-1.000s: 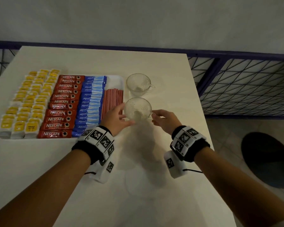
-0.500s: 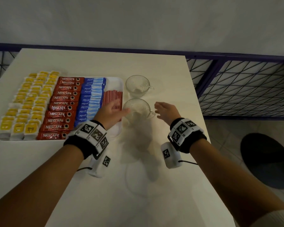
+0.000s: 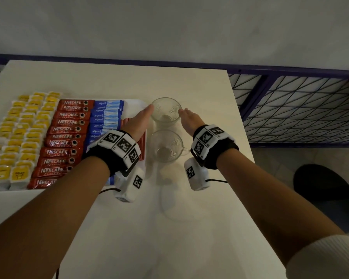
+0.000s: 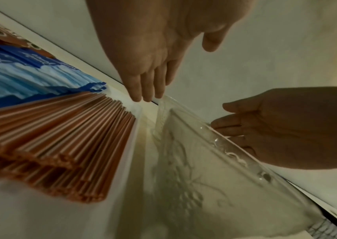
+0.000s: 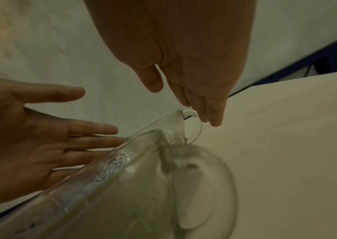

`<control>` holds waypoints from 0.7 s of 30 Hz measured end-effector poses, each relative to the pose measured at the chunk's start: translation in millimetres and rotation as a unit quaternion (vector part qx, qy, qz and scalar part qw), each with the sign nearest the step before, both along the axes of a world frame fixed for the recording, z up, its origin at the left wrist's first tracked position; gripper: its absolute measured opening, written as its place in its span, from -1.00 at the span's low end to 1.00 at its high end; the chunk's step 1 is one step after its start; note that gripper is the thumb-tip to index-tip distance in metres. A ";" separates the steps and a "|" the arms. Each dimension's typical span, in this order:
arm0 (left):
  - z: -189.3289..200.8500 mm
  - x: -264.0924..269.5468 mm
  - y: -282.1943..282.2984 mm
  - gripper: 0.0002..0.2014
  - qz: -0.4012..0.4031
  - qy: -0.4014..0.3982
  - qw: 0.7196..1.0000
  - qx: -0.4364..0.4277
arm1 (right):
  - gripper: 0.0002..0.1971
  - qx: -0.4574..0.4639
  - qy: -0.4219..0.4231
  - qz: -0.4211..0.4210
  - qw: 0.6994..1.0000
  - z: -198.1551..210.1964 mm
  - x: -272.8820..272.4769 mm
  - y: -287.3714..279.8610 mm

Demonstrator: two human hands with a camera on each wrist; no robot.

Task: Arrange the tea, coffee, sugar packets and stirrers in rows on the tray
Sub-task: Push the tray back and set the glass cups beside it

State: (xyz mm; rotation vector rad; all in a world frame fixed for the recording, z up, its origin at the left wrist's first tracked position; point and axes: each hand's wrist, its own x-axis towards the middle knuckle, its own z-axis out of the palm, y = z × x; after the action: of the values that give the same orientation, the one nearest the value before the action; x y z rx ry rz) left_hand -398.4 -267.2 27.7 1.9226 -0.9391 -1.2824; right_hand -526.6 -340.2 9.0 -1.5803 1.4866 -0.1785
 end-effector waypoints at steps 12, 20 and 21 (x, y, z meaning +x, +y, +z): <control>-2.8 5.9 14.4 -0.47 -0.017 -0.035 0.999 -0.018 | -0.47 -0.016 -0.028 -0.004 0.999 4.7 -25.1 25.4; -17.4 -8.2 62.6 -0.49 0.014 0.062 0.998 0.015 | -0.55 -0.014 -0.012 -0.001 1.000 -10.2 -44.7 77.3; -17.1 -10.4 63.5 -0.48 0.020 0.063 0.998 0.012 | -0.56 -0.015 -0.021 -0.011 1.000 -11.7 -44.1 79.4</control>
State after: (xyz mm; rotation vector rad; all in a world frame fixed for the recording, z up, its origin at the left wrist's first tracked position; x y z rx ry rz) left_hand -408.8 -203.7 10.6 1.8455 -0.8205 -1.3795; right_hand -570.7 -260.9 -2.7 -1.5757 1.4743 -0.2460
